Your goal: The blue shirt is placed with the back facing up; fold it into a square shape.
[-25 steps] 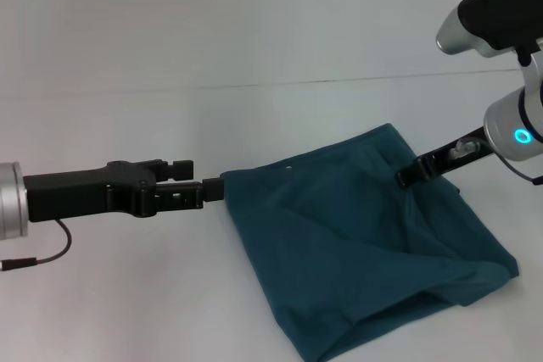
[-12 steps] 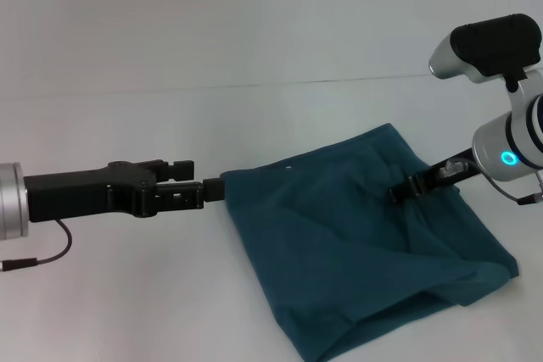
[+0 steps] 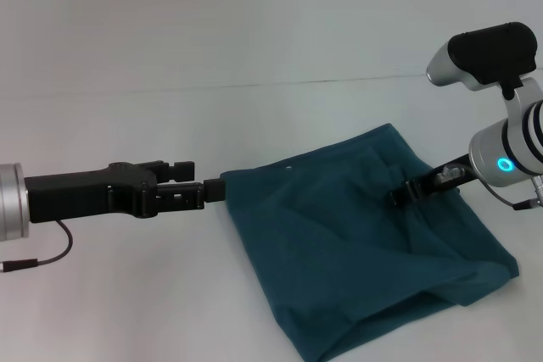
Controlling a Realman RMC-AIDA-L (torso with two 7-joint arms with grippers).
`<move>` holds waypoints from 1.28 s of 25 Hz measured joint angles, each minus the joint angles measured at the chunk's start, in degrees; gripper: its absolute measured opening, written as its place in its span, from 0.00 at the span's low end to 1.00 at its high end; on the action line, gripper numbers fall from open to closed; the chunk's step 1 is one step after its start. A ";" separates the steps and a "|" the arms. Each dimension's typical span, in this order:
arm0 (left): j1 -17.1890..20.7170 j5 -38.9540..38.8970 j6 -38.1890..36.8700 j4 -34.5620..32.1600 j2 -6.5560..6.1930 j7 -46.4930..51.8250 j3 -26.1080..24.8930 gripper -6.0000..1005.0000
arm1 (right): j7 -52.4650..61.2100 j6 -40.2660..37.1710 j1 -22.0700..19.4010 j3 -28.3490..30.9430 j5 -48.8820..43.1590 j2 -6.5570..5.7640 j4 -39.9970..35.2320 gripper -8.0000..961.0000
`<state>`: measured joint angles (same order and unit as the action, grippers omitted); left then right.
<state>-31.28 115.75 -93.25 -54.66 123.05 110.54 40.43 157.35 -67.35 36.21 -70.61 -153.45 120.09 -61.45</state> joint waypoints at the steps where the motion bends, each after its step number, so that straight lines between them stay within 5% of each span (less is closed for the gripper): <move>1: -0.03 0.00 0.00 0.02 0.00 0.01 0.00 0.87 | -0.23 0.11 0.00 0.06 0.22 -0.01 0.29 0.64; 12: -0.02 0.00 -0.53 0.16 0.00 0.28 0.00 0.87 | -2.14 0.87 -0.12 2.09 1.44 -0.19 1.43 0.21; 22: 0.15 0.00 -0.61 0.17 0.09 0.29 0.00 0.87 | -3.36 0.91 -0.32 3.78 2.12 -0.21 1.67 0.02; 32: 0.20 0.00 -0.62 0.42 0.09 0.29 0.00 0.87 | -3.33 0.53 -0.20 3.29 2.10 -0.15 1.67 0.21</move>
<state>-31.09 115.75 -93.87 -54.23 123.14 110.83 40.43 154.02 -66.82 36.01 -67.32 -151.35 119.94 -59.78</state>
